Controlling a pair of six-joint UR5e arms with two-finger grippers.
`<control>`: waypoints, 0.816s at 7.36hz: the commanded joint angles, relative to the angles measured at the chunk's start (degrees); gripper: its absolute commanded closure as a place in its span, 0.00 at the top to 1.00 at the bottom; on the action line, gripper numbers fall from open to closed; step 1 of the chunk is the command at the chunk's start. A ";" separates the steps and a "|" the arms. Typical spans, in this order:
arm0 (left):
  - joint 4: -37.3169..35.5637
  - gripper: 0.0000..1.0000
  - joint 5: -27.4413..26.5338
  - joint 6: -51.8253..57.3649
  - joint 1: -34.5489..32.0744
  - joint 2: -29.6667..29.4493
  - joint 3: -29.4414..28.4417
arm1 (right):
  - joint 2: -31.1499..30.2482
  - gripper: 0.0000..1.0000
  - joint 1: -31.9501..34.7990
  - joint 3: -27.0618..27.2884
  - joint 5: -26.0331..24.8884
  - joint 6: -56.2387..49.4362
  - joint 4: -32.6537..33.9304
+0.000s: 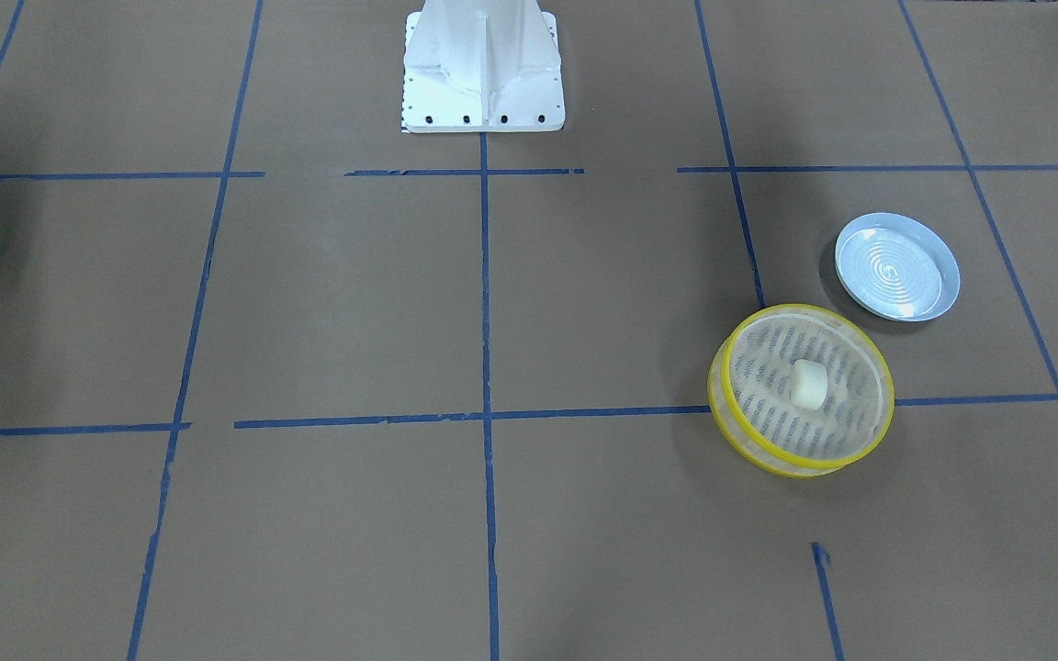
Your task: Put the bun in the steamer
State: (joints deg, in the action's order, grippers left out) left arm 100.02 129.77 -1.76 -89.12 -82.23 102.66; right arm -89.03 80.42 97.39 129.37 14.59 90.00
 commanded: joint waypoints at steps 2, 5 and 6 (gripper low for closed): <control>-0.27 1.00 5.50 0.44 -1.76 2.68 -5.70 | 0.00 1.00 0.00 0.00 0.00 0.00 0.00; -0.35 1.00 5.15 0.27 -1.85 2.25 -4.92 | 0.00 1.00 0.00 0.00 0.00 0.00 0.00; -0.44 1.00 5.06 0.27 -1.85 1.99 -4.92 | 0.00 1.00 0.00 0.00 0.00 0.00 0.00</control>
State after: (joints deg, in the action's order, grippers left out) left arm 99.65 134.93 -1.48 -90.94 -79.93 97.63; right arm -89.03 80.42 97.38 129.37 14.59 90.00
